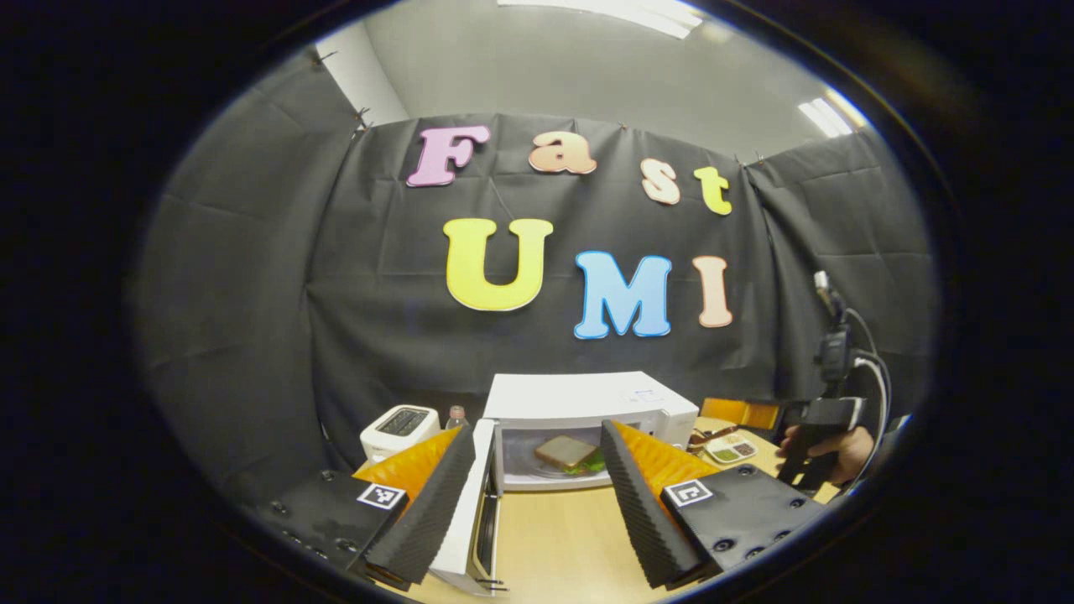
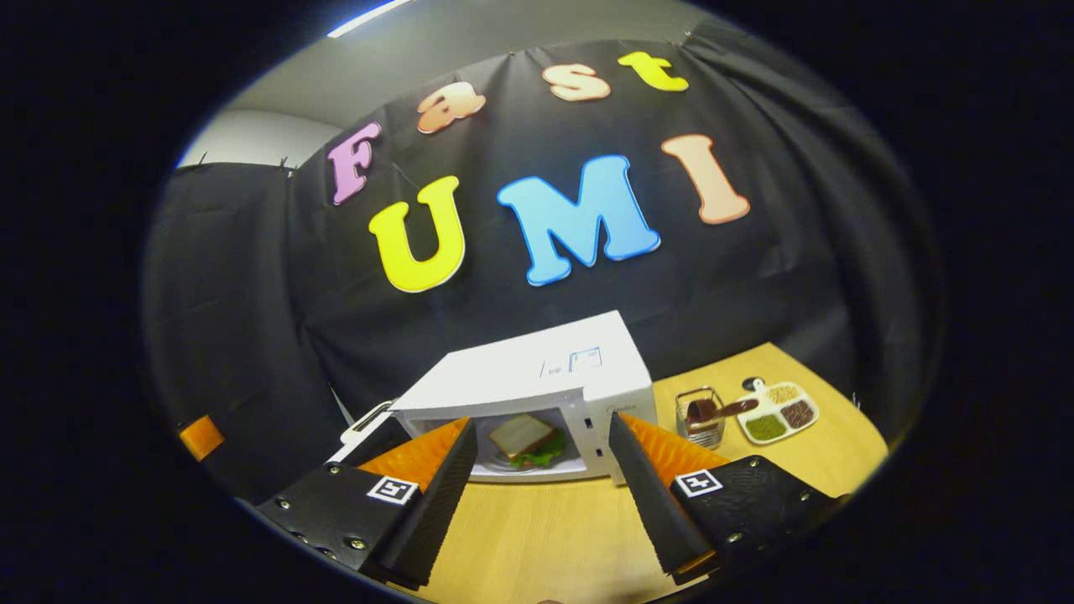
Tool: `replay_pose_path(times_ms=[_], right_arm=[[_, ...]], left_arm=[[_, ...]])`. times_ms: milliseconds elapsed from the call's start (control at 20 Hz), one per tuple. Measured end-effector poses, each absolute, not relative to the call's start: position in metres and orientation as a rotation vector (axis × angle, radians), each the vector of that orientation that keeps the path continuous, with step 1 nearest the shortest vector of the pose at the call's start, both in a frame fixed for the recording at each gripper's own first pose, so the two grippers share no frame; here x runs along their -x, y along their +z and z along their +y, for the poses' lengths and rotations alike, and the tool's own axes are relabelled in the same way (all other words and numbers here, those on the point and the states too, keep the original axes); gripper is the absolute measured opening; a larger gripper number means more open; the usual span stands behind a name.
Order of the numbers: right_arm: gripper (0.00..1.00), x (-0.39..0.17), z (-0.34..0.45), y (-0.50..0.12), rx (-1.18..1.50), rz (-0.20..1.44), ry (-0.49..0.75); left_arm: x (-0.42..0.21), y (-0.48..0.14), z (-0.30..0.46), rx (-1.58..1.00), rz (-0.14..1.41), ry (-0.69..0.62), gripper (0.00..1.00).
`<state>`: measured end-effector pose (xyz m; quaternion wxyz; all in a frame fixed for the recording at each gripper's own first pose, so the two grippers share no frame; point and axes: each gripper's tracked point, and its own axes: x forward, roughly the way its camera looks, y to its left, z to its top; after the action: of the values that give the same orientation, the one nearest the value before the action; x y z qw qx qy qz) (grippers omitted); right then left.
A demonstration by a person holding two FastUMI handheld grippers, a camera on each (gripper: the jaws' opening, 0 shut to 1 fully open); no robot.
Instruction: Open the microwave oven with the left hand, put the food in, and close the microwave oven.
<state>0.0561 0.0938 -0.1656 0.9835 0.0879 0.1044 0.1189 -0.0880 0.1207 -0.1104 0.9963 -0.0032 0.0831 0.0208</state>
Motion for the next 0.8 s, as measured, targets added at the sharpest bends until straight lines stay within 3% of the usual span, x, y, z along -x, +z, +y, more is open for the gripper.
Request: replay_pose_path(times_ms=[350,650,800], right_arm=[[0.96,-0.007,0.063,-0.077,-0.07,0.038,0.139],[0.95,0.022,0.055,-0.043,-0.048,-0.036,0.118],[0.95,0.031,0.051,-0.028,-0.031,-0.086,0.106]], left_arm=[[0.089,-0.086,0.126,-0.02,0.112,0.064,0.96],[0.097,-0.08,0.136,-0.041,0.098,0.081,0.96],[0.101,-0.08,0.133,-0.035,0.106,0.05,0.88]])
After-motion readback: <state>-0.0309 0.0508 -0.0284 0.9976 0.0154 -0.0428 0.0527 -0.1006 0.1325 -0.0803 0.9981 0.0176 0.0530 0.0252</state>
